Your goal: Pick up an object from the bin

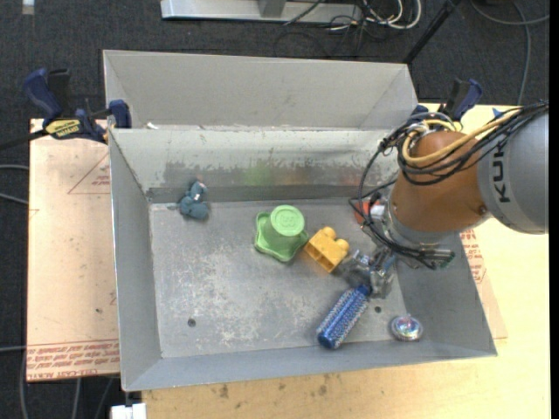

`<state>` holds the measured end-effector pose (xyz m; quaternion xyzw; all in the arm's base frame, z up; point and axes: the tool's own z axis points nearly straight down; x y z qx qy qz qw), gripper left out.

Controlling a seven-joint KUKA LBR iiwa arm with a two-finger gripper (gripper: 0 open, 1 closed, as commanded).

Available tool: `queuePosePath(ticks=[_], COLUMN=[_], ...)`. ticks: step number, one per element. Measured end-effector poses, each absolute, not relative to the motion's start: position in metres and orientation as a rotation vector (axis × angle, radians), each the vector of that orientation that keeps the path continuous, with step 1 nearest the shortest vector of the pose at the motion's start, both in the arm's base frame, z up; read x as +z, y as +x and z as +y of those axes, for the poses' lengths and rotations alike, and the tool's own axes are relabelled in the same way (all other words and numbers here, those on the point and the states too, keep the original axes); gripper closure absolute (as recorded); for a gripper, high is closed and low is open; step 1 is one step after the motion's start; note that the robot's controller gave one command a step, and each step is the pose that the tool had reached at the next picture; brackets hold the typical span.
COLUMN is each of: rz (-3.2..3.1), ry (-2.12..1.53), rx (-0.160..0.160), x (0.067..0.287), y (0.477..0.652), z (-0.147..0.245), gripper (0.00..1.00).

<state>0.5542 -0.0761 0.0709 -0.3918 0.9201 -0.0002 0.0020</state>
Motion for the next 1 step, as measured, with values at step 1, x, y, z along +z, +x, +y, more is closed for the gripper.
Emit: queuePosePath(ticks=[1], rz=[2.895], ry=[-1.197], rx=[-0.005], x=[0.2194], y=[0.5508], z=[-0.0652], gripper=[1.00])
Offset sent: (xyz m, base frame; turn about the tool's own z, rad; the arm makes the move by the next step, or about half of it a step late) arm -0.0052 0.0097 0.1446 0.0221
